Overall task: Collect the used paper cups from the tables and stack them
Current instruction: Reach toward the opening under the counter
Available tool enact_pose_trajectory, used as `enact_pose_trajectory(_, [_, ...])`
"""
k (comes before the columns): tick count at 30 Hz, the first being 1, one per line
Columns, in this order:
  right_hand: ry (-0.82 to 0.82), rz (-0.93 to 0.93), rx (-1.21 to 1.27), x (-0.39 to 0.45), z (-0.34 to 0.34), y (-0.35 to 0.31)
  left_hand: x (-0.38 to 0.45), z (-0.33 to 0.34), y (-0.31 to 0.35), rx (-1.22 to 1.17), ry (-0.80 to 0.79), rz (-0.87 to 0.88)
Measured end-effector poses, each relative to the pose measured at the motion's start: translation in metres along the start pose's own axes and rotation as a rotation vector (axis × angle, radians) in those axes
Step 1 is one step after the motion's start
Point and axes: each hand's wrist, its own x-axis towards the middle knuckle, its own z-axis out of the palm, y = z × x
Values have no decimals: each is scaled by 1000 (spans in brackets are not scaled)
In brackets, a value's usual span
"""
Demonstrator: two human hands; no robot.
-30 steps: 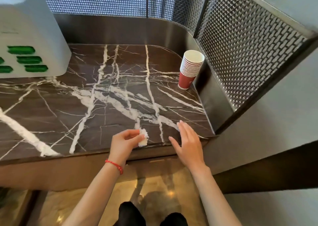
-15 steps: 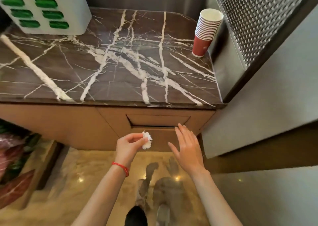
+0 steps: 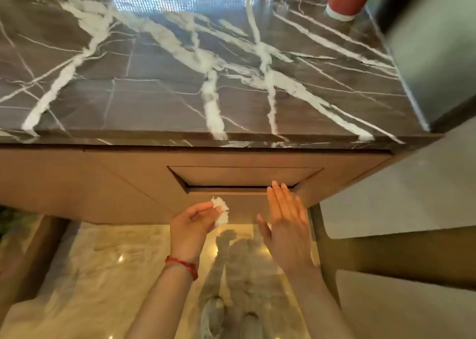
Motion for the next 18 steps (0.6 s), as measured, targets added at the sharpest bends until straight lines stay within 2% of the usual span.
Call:
enact_pose_trajectory(11, [161, -75, -64, 20, 39, 17, 41, 24, -27, -8, -7, 60])
enact_pose_trajectory(18, [193, -106, -39, 37, 49, 21, 65, 47, -35, -12, 37, 102])
